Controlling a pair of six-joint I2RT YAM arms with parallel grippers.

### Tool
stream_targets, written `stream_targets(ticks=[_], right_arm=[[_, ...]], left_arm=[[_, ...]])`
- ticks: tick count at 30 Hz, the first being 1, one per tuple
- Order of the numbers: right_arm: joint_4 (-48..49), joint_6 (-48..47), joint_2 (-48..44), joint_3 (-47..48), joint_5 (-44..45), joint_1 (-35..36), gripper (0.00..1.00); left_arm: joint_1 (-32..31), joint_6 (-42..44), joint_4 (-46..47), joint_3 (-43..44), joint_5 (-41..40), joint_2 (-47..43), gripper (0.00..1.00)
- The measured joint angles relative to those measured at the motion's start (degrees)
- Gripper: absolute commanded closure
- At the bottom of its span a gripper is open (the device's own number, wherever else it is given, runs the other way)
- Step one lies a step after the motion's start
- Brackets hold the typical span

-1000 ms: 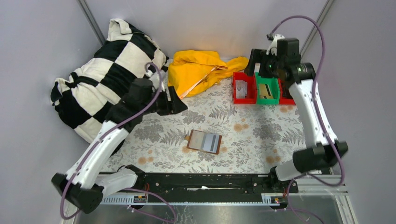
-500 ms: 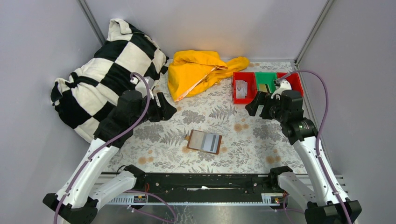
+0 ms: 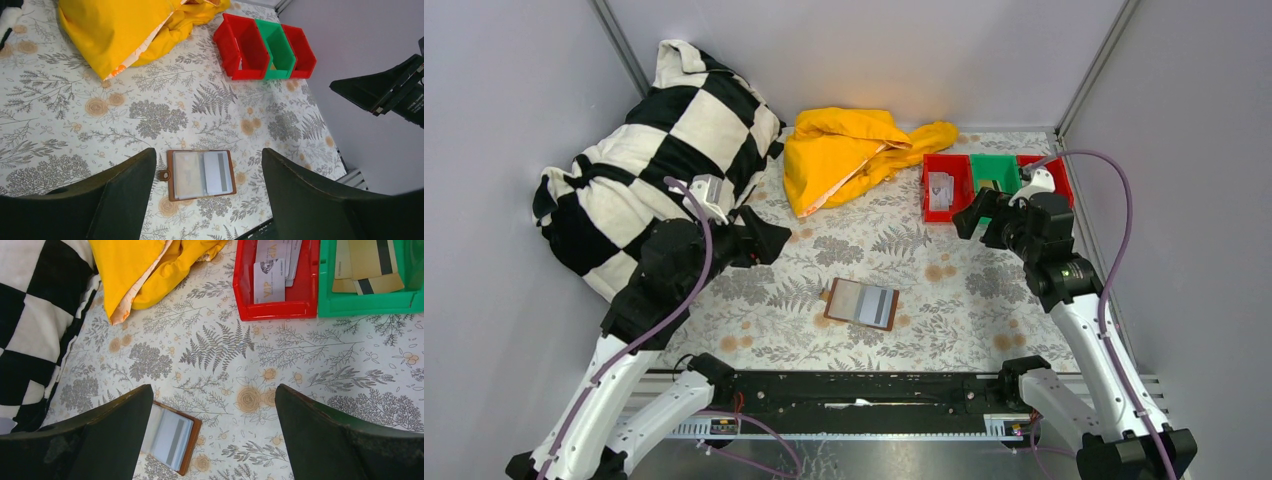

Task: Take the credit cards out of the card holder
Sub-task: Reset both arms

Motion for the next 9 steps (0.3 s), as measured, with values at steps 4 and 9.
stream_targets(ticks=[4, 9], right_arm=[[0.00, 0.76, -0.68, -1.05, 1.03, 0.00, 0.00], [0.00, 1.11, -1.77, -1.16, 2.05, 0.00, 0.00]], left_arm=[[0.00, 0.24, 0.44, 0.00, -0.90, 0.46, 0.18], [0.00, 0.48, 0.48, 0.00, -1.03, 1.51, 0.18]])
